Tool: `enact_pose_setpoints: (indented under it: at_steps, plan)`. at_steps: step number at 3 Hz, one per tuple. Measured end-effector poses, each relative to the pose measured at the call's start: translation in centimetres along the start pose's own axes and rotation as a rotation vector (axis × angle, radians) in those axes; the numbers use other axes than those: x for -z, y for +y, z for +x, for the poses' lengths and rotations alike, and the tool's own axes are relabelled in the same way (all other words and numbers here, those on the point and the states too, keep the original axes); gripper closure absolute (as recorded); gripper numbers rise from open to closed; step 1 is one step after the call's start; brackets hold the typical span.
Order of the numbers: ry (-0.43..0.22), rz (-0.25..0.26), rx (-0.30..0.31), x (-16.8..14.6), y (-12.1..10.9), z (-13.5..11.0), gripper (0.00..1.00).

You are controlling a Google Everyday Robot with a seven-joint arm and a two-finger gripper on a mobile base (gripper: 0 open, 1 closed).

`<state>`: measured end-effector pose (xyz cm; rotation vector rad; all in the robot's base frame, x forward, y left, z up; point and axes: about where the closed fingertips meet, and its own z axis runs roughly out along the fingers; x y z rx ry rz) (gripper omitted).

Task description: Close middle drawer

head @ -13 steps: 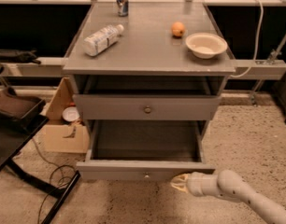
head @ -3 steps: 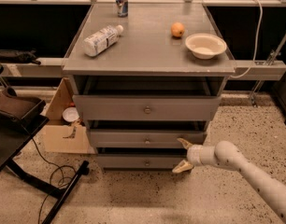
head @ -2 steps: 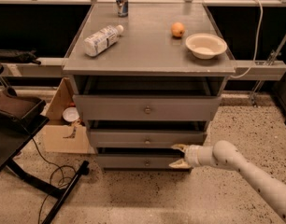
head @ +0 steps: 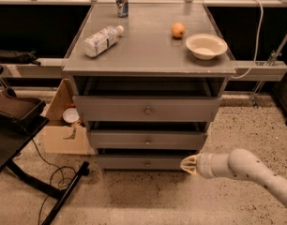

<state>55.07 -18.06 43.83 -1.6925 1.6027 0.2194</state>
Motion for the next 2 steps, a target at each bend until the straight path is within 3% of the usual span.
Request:
enact_pose_setpoints:
  at_steps: [1,2]
  plan:
    - [0.116,-0.005,0.099,7.7,2.0,-2.9,1.0]
    - [0.227,0.002,0.158,13.7,3.2,-5.7,1.0]
